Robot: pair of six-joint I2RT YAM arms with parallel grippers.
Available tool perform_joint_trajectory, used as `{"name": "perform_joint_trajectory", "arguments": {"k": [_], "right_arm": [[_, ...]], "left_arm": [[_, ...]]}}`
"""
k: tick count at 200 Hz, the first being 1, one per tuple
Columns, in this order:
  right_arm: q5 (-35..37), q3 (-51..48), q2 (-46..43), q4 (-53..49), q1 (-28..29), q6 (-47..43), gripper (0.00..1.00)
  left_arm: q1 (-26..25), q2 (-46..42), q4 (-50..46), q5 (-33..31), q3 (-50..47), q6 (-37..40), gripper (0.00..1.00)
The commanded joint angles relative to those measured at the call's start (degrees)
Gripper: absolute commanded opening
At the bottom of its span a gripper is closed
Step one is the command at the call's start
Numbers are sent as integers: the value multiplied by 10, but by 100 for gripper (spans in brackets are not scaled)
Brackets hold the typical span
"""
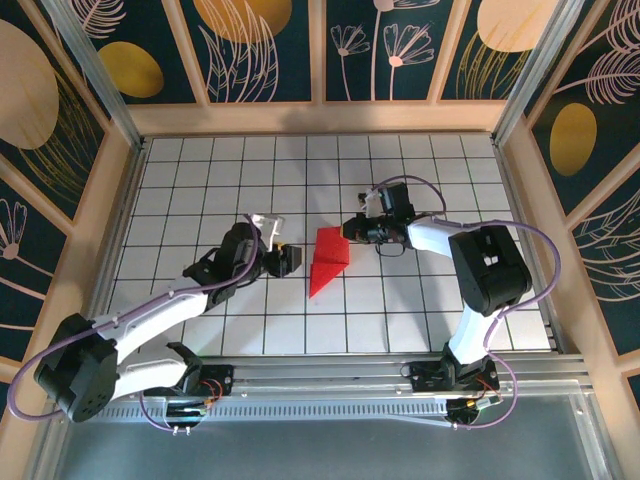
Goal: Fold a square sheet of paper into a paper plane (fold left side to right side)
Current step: Place the paper at the center of the table, then fold the wing for the fifth time at the center of the table.
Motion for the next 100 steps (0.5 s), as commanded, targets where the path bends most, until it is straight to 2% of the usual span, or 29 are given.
{"name": "perform_joint_trajectory", "arguments": {"k": [1,32,66,100], "right_arm": [[8,28,17,-70,-5,14,0],[0,44,29,-93,-8,29,0],[0,65,44,-122,-10,39,0],[-5,67,47,-123,-10,44,0]], "left_arm": [[-36,-18,-75,-71,16,17,55],[-103,11,-100,-113,37,26,55],[-179,113,-132,-173,95,43,56],[-219,207,-138,-209,153,54,57]]}}
